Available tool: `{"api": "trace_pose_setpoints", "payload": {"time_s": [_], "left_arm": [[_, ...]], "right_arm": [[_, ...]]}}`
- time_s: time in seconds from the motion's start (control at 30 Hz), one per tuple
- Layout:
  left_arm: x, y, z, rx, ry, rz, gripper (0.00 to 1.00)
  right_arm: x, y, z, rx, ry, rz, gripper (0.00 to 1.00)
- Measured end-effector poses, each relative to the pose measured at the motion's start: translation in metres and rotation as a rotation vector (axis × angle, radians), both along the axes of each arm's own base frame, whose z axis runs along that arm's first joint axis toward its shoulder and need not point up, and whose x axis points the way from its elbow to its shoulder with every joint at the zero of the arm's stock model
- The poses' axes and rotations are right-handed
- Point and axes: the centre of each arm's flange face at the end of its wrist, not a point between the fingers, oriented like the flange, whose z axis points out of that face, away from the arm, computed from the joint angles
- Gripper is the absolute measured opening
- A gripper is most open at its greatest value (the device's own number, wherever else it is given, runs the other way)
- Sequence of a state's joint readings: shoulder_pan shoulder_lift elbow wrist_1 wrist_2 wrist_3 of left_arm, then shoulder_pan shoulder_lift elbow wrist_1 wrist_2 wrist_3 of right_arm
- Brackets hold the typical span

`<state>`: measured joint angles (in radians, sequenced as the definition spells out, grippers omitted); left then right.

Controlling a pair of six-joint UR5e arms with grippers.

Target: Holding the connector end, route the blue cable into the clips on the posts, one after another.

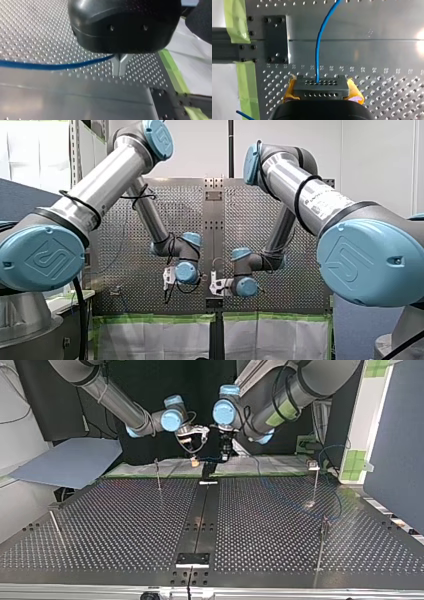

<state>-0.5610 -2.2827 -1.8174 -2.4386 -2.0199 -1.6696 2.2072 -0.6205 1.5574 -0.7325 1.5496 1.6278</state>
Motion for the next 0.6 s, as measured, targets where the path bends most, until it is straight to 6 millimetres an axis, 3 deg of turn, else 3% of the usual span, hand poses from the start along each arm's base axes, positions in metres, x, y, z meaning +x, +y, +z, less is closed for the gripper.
{"api": "trace_pose_setpoints", "payload": {"time_s": [0.23, 0.6], "left_arm": [[-0.005, -0.006, -0.003, -0.017, 0.001, -0.012, 0.00], [-0.015, -0.011, -0.055, -0.008, 0.019, -0.045, 0.00]], "right_arm": [[-0.020, 0.009, -0.015, 0.004, -0.009, -0.025, 0.00], [-0.046, 0.024, -0.032, 0.015, 0.000, -0.045, 0.00]]}}
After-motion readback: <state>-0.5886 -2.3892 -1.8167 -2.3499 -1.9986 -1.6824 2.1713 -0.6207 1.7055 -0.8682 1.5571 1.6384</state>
